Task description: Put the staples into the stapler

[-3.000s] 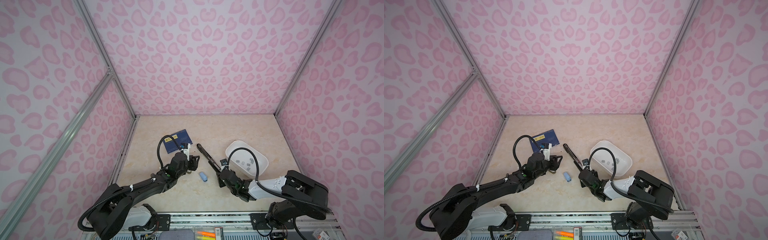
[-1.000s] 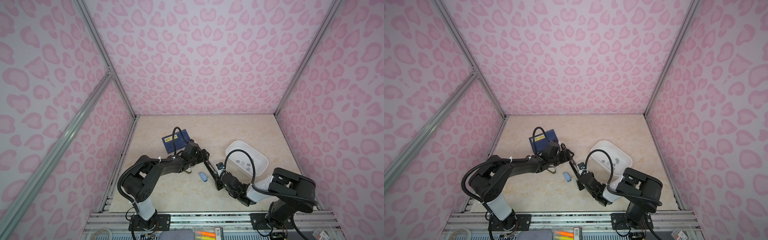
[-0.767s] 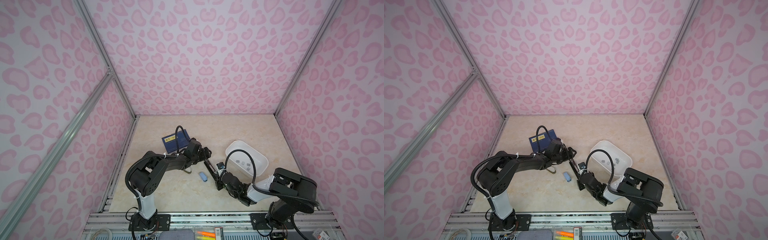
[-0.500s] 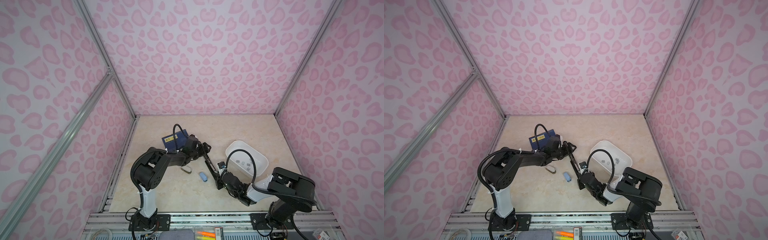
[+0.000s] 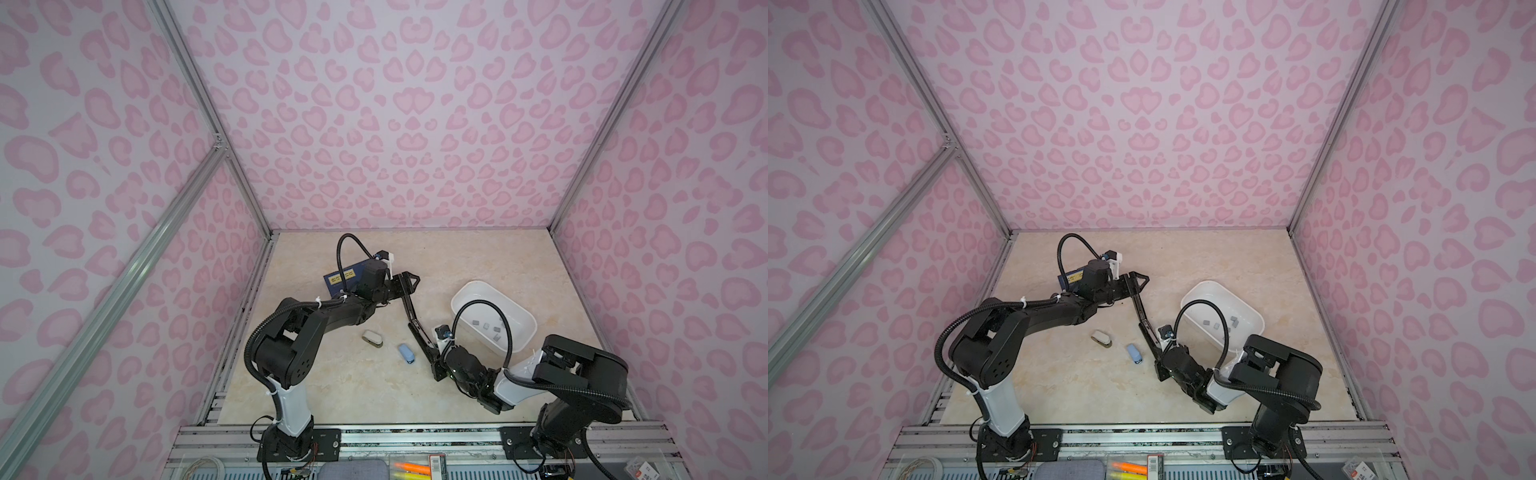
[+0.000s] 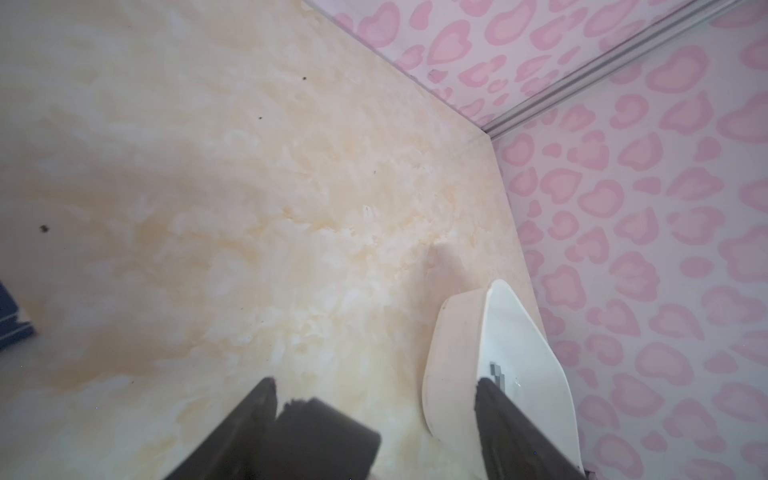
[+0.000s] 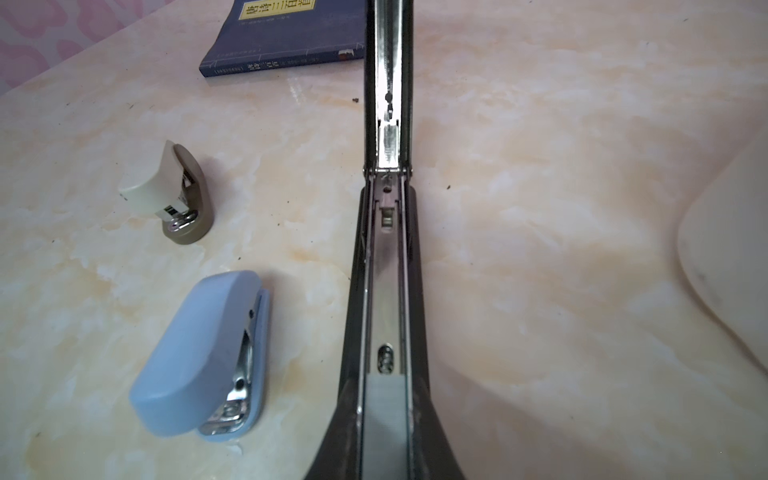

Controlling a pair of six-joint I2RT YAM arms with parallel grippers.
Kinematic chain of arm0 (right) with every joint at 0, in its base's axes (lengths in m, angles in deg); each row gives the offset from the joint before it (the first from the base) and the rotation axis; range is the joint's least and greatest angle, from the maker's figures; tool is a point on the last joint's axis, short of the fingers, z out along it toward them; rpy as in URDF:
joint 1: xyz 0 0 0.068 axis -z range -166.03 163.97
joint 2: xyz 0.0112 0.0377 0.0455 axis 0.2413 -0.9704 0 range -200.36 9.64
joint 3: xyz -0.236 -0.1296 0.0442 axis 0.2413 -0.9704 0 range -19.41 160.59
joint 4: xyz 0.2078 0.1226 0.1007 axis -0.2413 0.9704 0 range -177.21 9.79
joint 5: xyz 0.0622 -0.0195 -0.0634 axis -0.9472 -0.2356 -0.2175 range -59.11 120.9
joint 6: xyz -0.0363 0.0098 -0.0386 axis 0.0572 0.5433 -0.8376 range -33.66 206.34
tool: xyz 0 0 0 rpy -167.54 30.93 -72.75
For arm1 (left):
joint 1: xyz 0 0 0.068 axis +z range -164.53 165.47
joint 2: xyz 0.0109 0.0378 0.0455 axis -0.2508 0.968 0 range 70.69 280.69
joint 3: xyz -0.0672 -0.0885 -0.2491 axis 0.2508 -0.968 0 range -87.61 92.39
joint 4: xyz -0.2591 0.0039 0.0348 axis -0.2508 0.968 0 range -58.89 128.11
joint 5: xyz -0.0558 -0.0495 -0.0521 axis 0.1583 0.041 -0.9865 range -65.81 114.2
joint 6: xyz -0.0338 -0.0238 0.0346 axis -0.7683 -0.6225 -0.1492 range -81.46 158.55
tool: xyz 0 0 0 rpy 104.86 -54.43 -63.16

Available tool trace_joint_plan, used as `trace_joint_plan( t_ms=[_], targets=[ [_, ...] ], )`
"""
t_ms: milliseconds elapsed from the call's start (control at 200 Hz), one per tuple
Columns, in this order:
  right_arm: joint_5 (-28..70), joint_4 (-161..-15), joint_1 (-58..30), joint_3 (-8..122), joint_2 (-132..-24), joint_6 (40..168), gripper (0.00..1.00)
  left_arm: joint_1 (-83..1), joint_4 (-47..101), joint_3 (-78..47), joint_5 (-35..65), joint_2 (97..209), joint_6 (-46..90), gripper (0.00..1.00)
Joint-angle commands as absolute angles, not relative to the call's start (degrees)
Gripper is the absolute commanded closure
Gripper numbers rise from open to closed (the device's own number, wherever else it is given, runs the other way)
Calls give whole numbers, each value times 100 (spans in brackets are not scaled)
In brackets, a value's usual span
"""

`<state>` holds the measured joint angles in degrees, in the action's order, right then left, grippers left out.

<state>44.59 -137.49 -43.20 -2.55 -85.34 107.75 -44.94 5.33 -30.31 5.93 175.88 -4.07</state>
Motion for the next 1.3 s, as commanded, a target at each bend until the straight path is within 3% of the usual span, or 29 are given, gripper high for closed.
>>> trace_joint_plan(
  t_ms=[0,415,810,1050,1295],
  targets=[
    [4331,-13703,-4345,-278,-8588,10712,92,-4592,-92,-3215,250,17389,-80,27],
    [4425,-14135,-4347,-449,-8706,10682,91,-5440,-467,-4305,1399,16510,916,42],
    [4298,-17623,-4343,-1258,-10041,10310,67,-6274,-829,-4932,2417,16350,1548,49],
    [4350,-17535,-4279,-1355,-9894,10218,54,-6331,-782,-5002,2528,16339,1637,49],
    [4354,-17449,-4262,-1695,-9418,10042,53,-6374,-780,-5025,2571,16302,1674,49]
  ],
)
